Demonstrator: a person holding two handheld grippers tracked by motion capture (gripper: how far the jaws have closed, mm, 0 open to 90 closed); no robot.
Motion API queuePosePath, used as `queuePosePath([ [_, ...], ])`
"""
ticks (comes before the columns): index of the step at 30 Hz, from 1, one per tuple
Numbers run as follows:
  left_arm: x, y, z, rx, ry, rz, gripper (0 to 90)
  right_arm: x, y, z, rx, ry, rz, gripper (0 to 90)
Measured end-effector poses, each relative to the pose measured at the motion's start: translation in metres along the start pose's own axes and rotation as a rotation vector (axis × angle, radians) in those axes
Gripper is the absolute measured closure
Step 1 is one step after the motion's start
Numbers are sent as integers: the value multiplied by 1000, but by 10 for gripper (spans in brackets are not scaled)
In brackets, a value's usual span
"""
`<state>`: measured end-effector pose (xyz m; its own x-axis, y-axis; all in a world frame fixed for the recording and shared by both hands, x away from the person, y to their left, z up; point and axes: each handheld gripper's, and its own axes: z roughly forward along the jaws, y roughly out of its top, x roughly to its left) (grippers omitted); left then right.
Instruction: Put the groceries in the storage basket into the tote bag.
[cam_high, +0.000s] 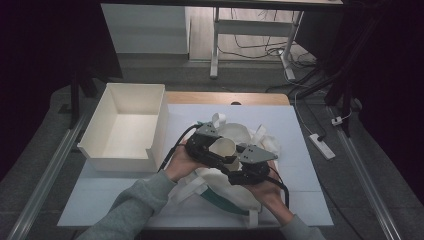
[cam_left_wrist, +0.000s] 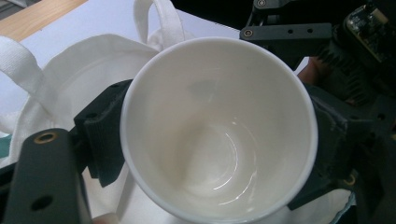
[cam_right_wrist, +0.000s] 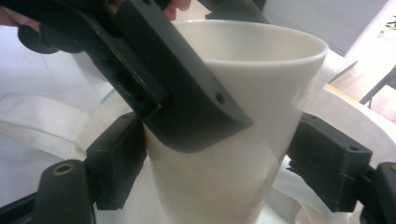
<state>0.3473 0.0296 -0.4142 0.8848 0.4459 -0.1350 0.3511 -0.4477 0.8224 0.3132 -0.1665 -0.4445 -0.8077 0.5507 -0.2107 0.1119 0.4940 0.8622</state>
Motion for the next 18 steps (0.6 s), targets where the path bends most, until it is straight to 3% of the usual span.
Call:
queuePosePath([
  [5, -3, 1, 2, 6, -1, 15, 199, 5, -1, 5, 19, -30, -14, 207],
  [13, -2, 0, 3, 4, -14, 7, 191, 4, -2, 4, 25, -38, -19, 219],
  [18, -3, 1, -4, -45, 6, -1, 143, 4, -3, 4, 30, -34, -24, 220],
])
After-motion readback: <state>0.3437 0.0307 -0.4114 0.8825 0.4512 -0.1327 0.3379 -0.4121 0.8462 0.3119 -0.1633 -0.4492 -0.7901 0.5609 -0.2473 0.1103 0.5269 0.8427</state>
